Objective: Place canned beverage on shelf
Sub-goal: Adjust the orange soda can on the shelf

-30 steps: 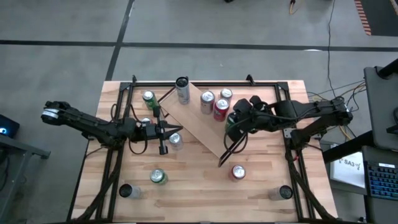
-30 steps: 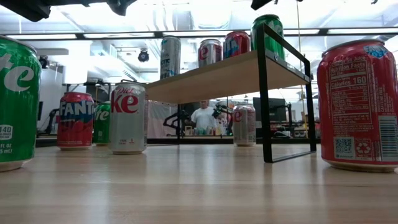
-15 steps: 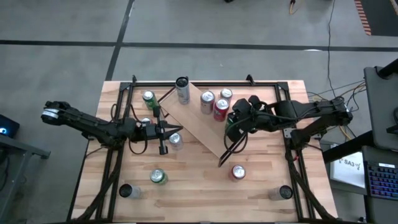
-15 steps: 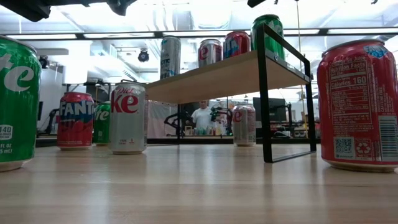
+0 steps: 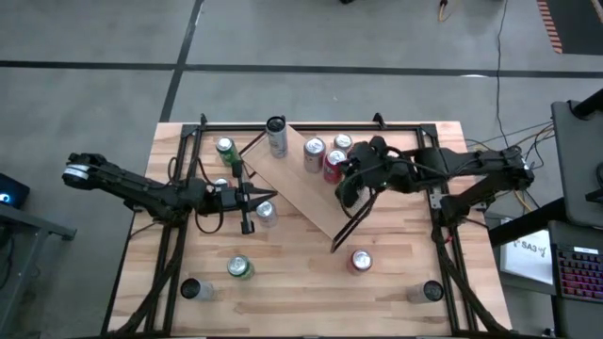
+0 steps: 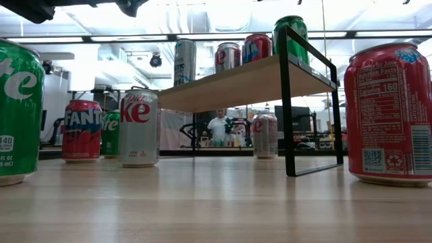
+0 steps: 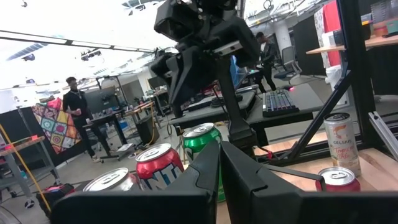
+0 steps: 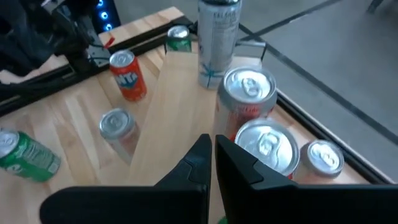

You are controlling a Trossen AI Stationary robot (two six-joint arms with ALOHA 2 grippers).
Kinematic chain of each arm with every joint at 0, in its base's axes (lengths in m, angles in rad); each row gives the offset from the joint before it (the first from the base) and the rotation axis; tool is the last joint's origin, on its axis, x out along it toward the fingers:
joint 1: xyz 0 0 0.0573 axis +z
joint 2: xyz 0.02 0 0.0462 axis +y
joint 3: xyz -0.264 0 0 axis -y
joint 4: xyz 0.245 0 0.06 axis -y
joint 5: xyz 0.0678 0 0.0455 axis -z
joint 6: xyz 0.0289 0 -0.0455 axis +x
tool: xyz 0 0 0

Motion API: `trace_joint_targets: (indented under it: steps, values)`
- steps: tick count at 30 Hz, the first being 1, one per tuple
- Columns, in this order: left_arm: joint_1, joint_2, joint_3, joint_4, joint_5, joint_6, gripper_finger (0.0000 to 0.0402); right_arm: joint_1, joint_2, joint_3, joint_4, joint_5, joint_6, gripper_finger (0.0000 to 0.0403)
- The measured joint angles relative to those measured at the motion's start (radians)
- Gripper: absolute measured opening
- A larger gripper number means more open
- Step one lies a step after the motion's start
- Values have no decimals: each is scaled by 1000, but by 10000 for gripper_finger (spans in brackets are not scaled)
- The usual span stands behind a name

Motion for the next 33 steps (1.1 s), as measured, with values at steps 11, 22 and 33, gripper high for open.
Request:
trace_joint_targets:
  steps: [11, 22, 33]
  values:
    - [0, 0, 0, 0, 0, 0, 0, -75, 66, -4, 28, -7, -42, 12]
    - [0, 0, 0, 0, 0, 5, 0, -138, 81, 0, 28, -8, -75, 12]
    - [0, 0, 0, 0, 0, 5, 0, -169, 85, 0, 12, -54, -77, 12]
